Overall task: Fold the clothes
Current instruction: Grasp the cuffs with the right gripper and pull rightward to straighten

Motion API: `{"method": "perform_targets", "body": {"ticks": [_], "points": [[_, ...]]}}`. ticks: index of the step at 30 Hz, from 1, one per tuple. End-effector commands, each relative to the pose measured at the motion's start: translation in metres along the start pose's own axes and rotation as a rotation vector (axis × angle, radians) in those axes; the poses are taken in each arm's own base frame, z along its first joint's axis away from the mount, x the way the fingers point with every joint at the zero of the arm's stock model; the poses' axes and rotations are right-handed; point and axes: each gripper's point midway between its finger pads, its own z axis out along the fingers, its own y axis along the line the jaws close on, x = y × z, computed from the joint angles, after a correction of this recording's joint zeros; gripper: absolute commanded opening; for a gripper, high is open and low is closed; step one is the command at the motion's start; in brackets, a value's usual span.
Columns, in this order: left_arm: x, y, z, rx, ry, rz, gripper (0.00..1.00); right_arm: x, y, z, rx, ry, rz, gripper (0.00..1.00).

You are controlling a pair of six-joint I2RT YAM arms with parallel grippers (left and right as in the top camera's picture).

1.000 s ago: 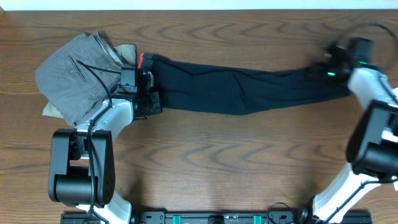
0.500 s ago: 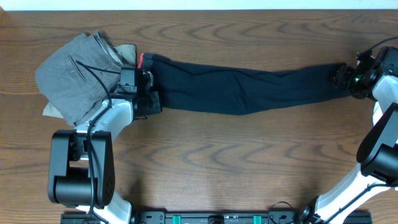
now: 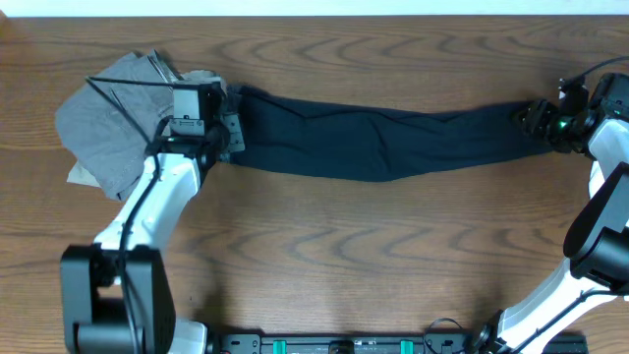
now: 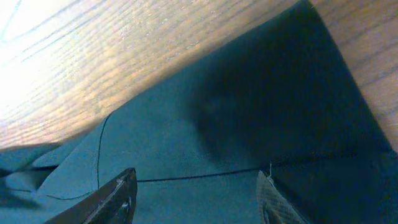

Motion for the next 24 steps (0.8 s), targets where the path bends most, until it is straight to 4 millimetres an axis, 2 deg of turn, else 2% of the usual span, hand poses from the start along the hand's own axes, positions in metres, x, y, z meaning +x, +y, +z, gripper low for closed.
{"method": "perform_targets", "body": {"ticks": [1, 4, 7, 10, 14, 19, 24], "points": [[0.029, 0.014, 0.029, -0.047, 0.108, -0.017, 0.08, -0.002, 0.004, 0.000, -0.024, 0.000, -0.013, 0.60], [0.052, 0.016, 0.047, -0.041, 0.189, -0.025, 0.06, 0.002, -0.001, -0.001, -0.004, 0.016, -0.001, 0.63], [0.067, 0.021, 0.057, -0.052, 0.239, -0.030, 0.06, 0.008, -0.026, -0.004, 0.116, 0.035, 0.067, 0.68], [0.077, 0.023, 0.059, -0.062, 0.278, -0.033, 0.06, 0.012, -0.052, -0.009, 0.214, 0.040, 0.109, 0.72], [0.081, 0.024, 0.058, -0.066, 0.296, -0.034, 0.06, 0.009, -0.071, -0.012, 0.214, 0.022, 0.147, 0.74], [0.082, 0.024, 0.058, -0.067, 0.299, -0.035, 0.06, -0.008, -0.061, -0.017, 0.047, -0.043, 0.080, 0.74], [0.082, 0.024, 0.058, -0.067, 0.299, -0.036, 0.06, -0.007, -0.063, -0.013, 0.036, -0.041, 0.073, 0.75]]}}
